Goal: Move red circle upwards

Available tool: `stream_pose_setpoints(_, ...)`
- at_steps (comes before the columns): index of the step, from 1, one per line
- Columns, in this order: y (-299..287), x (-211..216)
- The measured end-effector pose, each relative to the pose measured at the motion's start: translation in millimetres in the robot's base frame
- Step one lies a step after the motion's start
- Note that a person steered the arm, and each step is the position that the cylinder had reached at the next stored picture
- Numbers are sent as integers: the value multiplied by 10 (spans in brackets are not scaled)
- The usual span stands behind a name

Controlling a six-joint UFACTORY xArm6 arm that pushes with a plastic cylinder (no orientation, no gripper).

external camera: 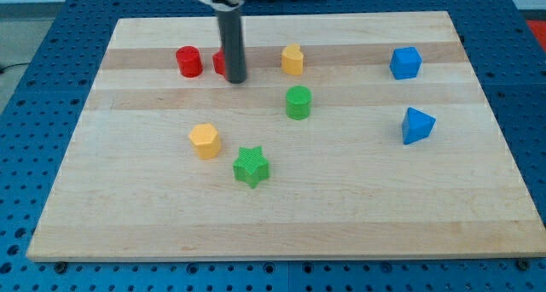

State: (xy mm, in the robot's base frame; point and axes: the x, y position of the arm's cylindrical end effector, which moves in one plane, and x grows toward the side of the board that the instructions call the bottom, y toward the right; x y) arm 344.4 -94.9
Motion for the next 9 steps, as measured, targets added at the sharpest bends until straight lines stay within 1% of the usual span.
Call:
stream_pose_setpoints(3,-171,-142)
stream_pose_setpoints(5,-807,-92)
stream_pose_setpoints(6,-1009,-219)
stream_pose_setpoints(7,-858,-402)
stream_pose_setpoints(8,-797,-350)
stream_pose_setpoints(9,-478,-72)
